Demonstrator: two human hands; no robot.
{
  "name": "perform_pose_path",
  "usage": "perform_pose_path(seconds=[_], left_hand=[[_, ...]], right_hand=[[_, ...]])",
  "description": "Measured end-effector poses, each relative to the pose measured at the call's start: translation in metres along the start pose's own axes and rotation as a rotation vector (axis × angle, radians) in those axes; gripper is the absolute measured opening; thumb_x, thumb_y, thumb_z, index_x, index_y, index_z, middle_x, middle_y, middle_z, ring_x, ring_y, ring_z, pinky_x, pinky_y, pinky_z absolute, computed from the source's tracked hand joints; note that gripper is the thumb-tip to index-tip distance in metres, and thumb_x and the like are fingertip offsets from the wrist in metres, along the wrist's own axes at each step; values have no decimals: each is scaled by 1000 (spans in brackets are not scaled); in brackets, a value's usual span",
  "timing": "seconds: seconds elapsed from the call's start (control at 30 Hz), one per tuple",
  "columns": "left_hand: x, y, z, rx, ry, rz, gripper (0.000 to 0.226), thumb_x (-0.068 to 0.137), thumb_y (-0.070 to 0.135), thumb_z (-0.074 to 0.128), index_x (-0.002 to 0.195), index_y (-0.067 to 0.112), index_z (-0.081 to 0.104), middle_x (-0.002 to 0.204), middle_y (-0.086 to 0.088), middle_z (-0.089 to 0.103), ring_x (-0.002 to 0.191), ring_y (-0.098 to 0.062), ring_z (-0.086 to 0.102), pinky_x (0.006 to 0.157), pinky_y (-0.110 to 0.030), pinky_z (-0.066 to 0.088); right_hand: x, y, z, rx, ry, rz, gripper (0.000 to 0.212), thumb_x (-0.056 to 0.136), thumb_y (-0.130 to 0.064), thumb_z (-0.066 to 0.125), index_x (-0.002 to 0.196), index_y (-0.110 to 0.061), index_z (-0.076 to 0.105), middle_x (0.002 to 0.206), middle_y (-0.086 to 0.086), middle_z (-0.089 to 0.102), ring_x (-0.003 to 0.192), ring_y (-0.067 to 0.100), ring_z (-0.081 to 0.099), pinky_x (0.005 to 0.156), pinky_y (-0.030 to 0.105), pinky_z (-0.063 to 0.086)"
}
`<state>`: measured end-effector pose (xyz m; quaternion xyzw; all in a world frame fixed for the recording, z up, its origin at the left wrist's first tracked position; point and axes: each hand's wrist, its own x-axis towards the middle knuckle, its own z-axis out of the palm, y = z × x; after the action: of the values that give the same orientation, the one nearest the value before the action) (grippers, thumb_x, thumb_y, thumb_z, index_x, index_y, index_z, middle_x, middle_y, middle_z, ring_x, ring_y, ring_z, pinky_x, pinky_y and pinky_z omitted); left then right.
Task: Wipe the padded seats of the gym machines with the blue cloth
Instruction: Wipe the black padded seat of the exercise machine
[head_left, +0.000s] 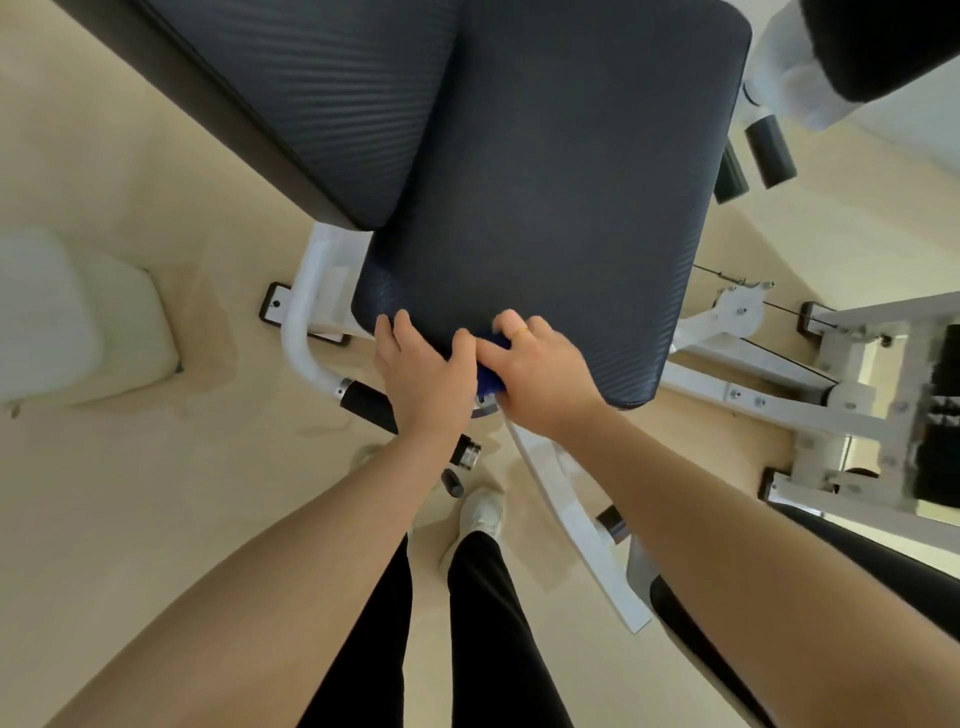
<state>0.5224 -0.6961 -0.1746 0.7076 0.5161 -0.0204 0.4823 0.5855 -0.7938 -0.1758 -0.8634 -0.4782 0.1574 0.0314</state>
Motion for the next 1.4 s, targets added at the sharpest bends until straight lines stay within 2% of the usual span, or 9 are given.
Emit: perform_pose_path(seconds=[0.23,0.47,0.63,0.87,0.93,1.07,1.13,1.3,1.4], left_hand=[[-23,-6,28,252,-73,82,75,87,28,54,147,8,15,157,-10,0,144,-27,6,115,-40,24],[-37,5,48,368,-79,49,104,78,51,64,149,6,2,158,-10,-7,146,-27,2,116,-37,18],[-36,4,61,359,-51,40,114,75,51,68,148,2,-5,157,-11,-15,146,-28,-7,117,-37,14],[-33,10,60,381,-47,-2,117,71,46,74,147,1,-3,157,-12,-11,146,-29,-5,115,-38,18],[-30,10,61,393,-55,-18,118,71,45,75,147,1,-3,157,-12,-11,146,-29,-5,115,-38,19],[-27,11,63,420,-49,-26,118,70,45,76,147,-1,-1,157,-14,-10,146,-31,-3,117,-43,20],[-27,15,62,423,-58,-40,118,70,45,76,146,-1,0,157,-15,-8,146,-30,-2,117,-43,18],[-31,20,58,436,-75,-62,109,73,40,74,147,2,3,158,-12,-5,146,-29,1,117,-41,18],[-26,12,37,429,-101,17,82,82,30,66,145,6,20,156,-10,11,142,-28,18,113,-41,27]], right_hand=[[-34,81,-17,-64,176,464,44,77,-14,64,120,-18,56,111,19,51,86,40,51,64,41,45],[-65,83,-12,-43,104,49,48,62,-21,80,108,-17,63,93,17,59,65,34,56,53,35,48],[-57,132,-23,-1,214,541,42,86,-22,57,126,-23,47,115,15,47,96,36,49,72,42,46],[-88,91,-5,54,122,75,46,65,-22,77,109,-17,62,92,15,58,65,34,56,52,35,47],[-77,115,-14,82,163,191,46,68,-20,73,112,-18,60,95,16,56,72,36,57,57,39,49],[-57,148,-18,248,270,724,48,82,-17,58,128,-22,46,115,15,46,99,37,49,72,41,46],[-59,135,-18,255,273,801,47,84,-17,55,130,-20,43,117,15,45,100,37,48,73,39,44],[-66,65,-8,78,118,237,49,67,-22,75,113,-14,59,98,16,57,73,36,56,57,37,49],[-40,60,-8,26,115,246,46,69,-24,73,112,-14,60,95,16,57,73,36,57,60,37,49]])
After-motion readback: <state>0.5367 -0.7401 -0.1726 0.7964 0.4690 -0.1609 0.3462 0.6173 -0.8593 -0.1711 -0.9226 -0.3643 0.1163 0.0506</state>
